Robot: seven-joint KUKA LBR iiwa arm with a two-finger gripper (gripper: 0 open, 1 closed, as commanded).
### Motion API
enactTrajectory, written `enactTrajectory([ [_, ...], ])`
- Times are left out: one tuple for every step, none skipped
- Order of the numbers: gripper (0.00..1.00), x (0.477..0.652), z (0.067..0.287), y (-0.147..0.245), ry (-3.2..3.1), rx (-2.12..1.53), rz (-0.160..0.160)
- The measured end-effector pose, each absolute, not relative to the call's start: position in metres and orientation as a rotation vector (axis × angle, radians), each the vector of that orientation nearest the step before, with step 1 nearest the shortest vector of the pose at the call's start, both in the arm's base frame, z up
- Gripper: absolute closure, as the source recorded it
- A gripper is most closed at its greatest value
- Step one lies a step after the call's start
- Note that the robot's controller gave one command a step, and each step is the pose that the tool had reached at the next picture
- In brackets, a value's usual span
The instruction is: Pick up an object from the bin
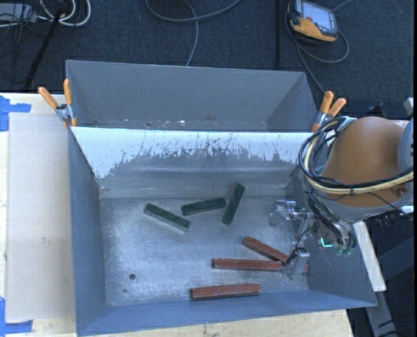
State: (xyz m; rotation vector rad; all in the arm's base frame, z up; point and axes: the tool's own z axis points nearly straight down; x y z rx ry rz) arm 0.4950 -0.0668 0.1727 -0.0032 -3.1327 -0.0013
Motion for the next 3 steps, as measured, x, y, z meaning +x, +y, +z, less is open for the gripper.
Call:
enactTrajectory([
  [0.0,0.485,0.068,-0.066,-3.146,-0.007,0.0],
  [1.0,0.489,0.073,-0.064,-3.156,-0.005,-0.001],
  [1.0,0.503,0.225,-0.051,-3.15,0.018,0.001],
])
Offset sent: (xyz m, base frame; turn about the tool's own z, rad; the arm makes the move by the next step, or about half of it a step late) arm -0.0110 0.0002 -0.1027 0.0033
